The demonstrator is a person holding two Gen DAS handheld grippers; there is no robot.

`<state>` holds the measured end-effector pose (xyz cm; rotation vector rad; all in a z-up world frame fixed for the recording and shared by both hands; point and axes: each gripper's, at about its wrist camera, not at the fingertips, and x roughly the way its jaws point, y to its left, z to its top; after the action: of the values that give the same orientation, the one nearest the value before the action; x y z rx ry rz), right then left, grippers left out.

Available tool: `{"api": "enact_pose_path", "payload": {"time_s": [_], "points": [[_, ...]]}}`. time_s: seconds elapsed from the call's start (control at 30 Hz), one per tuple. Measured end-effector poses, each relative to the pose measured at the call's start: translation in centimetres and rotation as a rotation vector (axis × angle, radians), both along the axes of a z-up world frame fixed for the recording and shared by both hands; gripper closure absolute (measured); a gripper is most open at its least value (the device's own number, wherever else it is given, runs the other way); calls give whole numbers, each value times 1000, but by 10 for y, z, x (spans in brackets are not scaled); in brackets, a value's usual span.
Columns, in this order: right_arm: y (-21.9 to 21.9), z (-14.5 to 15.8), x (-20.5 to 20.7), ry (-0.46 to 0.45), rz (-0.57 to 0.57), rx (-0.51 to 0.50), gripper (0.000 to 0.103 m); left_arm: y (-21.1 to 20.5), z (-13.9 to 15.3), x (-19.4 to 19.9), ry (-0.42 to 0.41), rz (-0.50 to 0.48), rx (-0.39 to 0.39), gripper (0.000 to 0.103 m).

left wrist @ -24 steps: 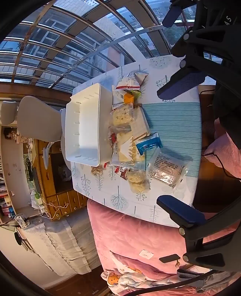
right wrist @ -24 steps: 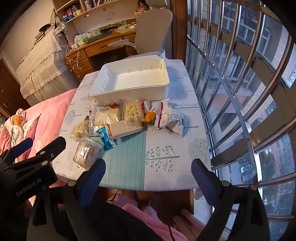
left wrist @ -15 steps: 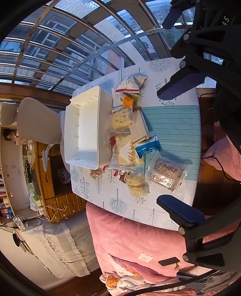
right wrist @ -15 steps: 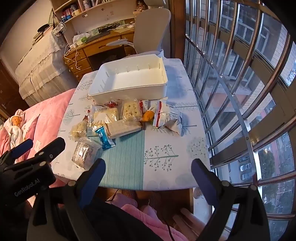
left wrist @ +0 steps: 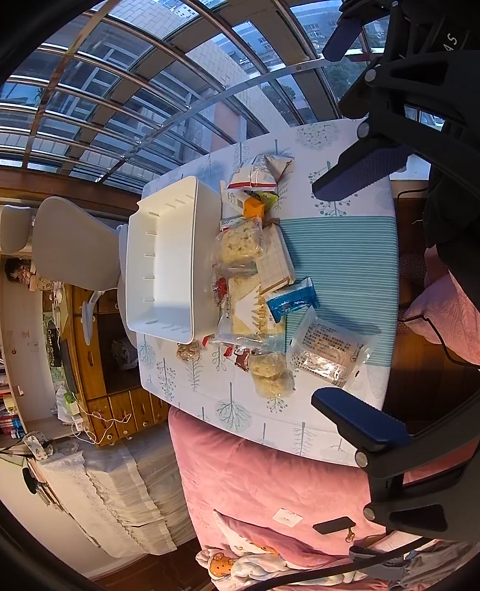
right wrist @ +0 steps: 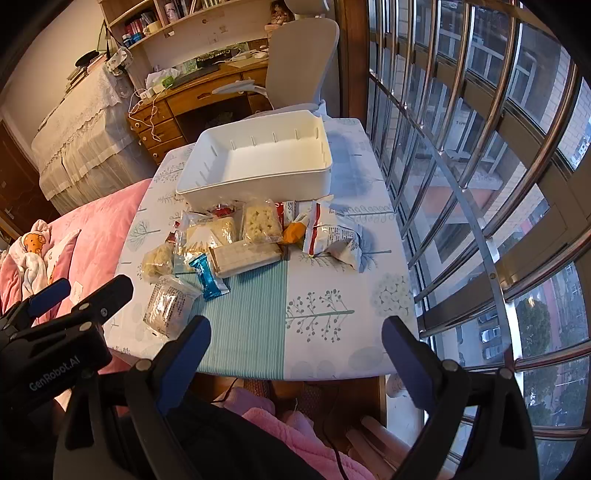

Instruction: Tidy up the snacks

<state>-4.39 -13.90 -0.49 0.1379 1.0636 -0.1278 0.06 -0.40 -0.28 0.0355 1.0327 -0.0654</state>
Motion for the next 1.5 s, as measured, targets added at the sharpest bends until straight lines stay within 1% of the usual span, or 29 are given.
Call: {"api": "enact_pose_path", "payload": {"time_s": [0.53,0.9,1.23,1.33,1.4,1.5], "points": [[-7,-4,5,12,11,22,8,1,1,2,-16,15,-20,3],[-10,-1,21,9,12,31,8,1,4,10,-21,17,-20,3],[-2,-2,41,14,-25,30,8,20,4,36,-36,-2,-61,3],[3,-3,50,18,-53,32,8,33,0,48,-33,-16,-75,3],[7,-4,55,22,-82,42,8,44,-3,60,-17,-28,-84,3],[17,-11,66,56,-127,55,8,62,-5,78,0,-50,-100,3]]}}
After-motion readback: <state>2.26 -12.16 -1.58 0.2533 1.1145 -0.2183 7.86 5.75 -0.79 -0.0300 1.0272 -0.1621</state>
